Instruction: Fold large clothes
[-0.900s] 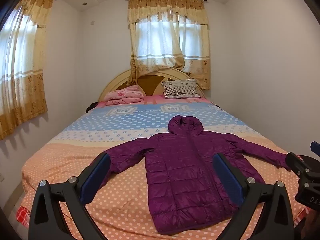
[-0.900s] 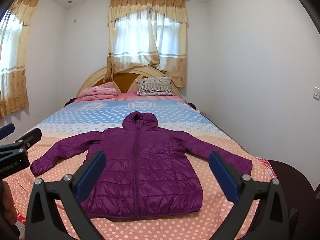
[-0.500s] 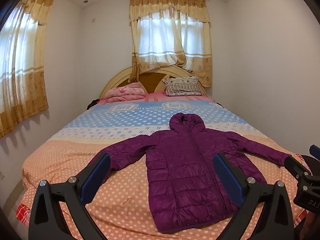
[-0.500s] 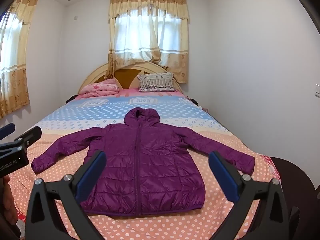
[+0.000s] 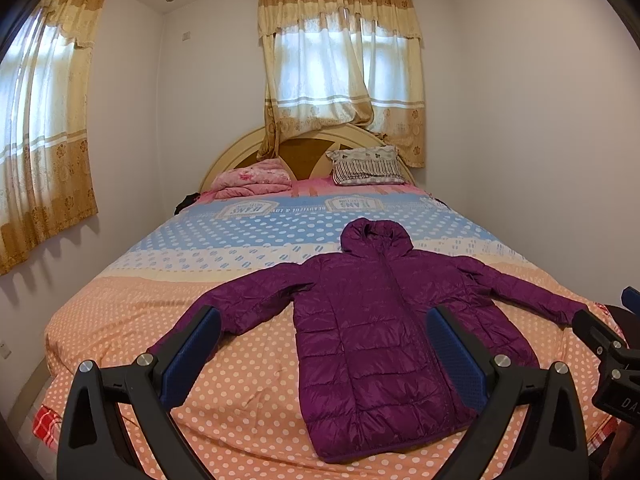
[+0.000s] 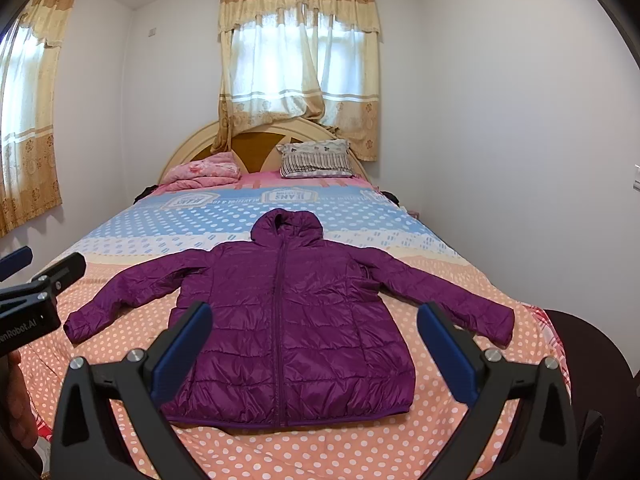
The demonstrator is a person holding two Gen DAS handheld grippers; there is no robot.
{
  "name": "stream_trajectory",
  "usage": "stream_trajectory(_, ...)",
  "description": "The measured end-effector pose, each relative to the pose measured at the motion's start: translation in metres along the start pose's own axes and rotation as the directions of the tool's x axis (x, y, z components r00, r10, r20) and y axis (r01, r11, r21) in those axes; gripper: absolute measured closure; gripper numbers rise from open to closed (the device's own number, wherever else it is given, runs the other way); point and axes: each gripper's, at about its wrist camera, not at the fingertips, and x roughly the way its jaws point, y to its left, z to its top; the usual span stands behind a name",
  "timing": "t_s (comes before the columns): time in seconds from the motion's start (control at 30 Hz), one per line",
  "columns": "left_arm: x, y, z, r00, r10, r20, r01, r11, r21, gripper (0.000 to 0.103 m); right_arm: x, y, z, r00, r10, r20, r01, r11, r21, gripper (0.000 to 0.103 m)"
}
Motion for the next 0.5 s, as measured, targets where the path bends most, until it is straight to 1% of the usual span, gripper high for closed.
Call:
stream_trajectory(0.17, 0.0068, -0.005, -0.0042, 1.0, -0.01, -0.024, 0.011, 1.0, 0.012, 0.001, 0.0007, 0.0, -0.0014, 1.0, -0.001, -0.002, 0.001, 1.0, 0.0, 0.0)
stream_trajectory(0.5, 0.0077, -0.0086, -0.0056, 1.0, -0.01, -0.019, 0.01, 1.0, 0.012, 0.001, 0.0018, 0.0001, -0.0024, 1.0, 0.0, -0.005, 0.0, 1.0, 0.001, 0.0)
